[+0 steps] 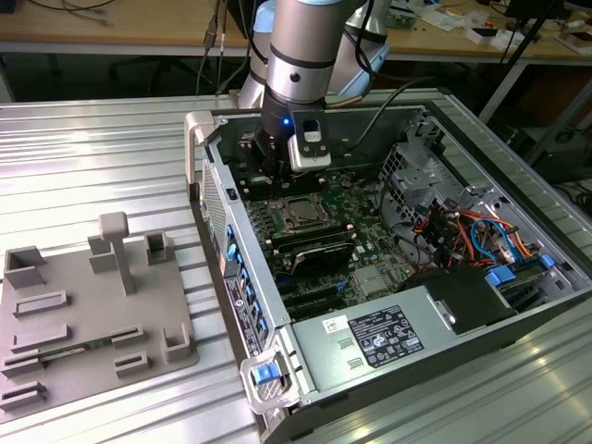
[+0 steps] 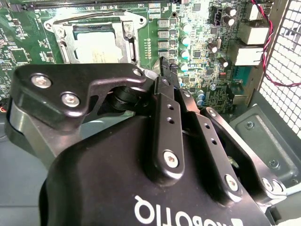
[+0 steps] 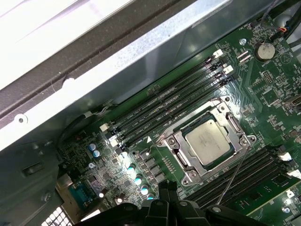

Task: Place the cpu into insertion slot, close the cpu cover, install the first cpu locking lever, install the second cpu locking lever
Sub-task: 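Install the first cpu locking lever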

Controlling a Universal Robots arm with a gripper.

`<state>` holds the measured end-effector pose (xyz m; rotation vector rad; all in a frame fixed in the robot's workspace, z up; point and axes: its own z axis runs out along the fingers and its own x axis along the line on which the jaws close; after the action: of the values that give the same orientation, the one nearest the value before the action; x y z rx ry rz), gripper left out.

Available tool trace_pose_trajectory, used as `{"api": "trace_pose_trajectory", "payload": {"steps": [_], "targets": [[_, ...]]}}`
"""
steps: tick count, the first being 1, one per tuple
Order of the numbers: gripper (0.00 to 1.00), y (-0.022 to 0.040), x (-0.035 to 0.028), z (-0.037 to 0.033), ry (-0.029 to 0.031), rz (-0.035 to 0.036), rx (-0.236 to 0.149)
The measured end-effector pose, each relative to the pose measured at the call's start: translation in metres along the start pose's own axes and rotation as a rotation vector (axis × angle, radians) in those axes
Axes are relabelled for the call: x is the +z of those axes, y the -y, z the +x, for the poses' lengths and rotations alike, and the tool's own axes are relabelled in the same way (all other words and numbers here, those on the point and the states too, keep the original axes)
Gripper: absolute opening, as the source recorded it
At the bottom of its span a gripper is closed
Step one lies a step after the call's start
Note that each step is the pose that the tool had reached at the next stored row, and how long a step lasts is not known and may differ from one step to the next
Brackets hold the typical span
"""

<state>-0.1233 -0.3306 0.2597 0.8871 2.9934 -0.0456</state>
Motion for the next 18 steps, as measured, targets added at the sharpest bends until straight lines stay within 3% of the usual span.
{"api": "trace_pose_trajectory", "payload": {"steps": [6, 12, 18], "targets": [[0.11, 0.0, 0.0003, 0.0014, 0.0008, -0.0009, -0.039], [0.11, -0.0057, 0.0011, 0.005, 0.0011, -0.0024, -0.071], [0.11, -0.0059, 0.0021, 0.0052, 0.0044, -0.0063, -0.219]]}}
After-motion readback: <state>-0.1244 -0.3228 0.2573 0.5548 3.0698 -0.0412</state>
